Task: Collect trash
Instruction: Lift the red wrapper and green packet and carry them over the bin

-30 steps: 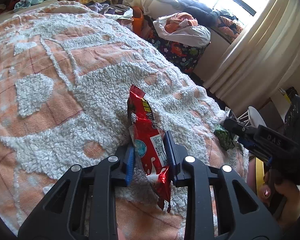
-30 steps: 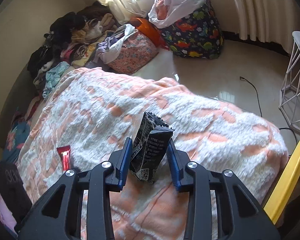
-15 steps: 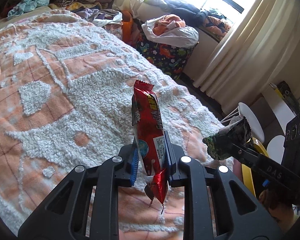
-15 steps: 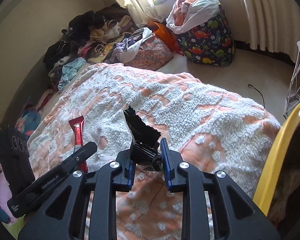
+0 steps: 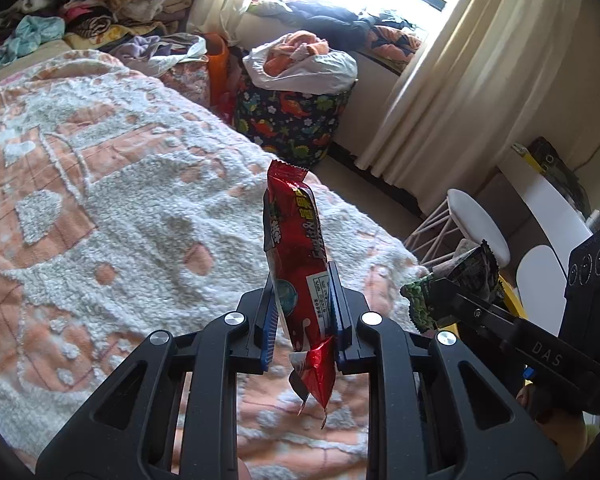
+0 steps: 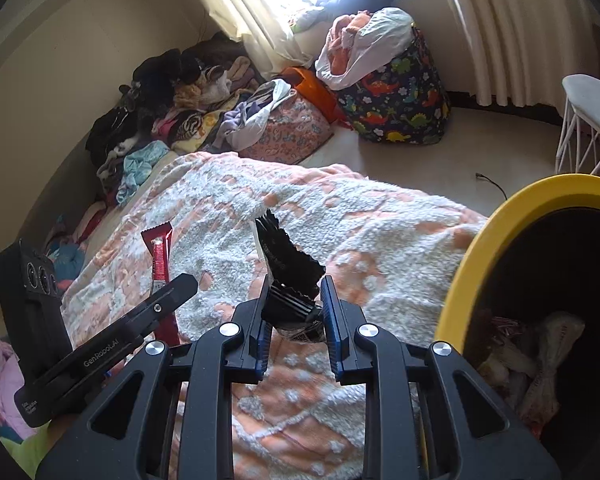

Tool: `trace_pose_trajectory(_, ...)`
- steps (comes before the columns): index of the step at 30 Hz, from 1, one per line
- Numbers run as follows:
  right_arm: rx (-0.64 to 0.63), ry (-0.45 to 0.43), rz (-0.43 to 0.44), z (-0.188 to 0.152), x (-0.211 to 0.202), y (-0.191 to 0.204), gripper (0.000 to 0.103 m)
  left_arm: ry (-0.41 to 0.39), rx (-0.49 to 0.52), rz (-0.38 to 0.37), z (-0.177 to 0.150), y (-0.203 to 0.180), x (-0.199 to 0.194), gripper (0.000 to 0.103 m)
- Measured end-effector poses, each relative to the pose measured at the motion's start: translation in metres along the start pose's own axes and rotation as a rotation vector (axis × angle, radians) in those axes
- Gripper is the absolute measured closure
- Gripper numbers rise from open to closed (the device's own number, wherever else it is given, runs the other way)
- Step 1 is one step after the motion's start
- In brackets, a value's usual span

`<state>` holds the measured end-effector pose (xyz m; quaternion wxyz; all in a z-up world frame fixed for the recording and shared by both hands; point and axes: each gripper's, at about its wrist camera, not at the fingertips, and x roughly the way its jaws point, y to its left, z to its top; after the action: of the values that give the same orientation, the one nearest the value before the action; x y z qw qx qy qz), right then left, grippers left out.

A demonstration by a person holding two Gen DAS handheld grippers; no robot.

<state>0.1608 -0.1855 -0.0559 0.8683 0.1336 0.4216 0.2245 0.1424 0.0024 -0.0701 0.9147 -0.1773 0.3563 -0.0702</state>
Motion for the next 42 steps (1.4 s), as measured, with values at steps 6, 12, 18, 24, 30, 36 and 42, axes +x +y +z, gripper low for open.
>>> trace_pose_trajectory(6, 0.023, -0.031, -0.023, -0.004, -0.021, -0.015, 0.081, 0.004, 0.054, -0.031, -0.002, -0.023, -0.001, 0.087)
trace_pose_trajectory(12, 0.052, -0.06, -0.042, -0.007, -0.041, -0.031, 0.081, 0.005, 0.112, -0.051, -0.005, -0.048, -0.003, 0.087)
trace_pose_trajectory(18, 0.08, -0.09, -0.068, -0.012, -0.061, -0.049, 0.081, 0.013, 0.151, -0.07, -0.011, -0.068, -0.003, 0.087)
trace_pose_trajectory(24, 0.106, -0.116, -0.112, -0.015, -0.079, -0.068, 0.081, 0.023, 0.211, -0.105, -0.017, -0.097, 0.001, 0.087)
trace_pose_trajectory(30, 0.157, -0.142, -0.146, -0.015, -0.095, -0.091, 0.079, 0.036, 0.275, -0.14, -0.026, -0.126, 0.006, 0.087)
trace_pose_trajectory(36, 0.192, -0.158, -0.185, -0.018, -0.108, -0.111, 0.079, 0.07, 0.335, -0.167, -0.039, -0.151, 0.014, 0.087)
trace_pose_trajectory(42, 0.233, -0.159, -0.209, -0.019, -0.116, -0.132, 0.077, 0.092, 0.389, -0.185, -0.048, -0.169, 0.021, 0.087)
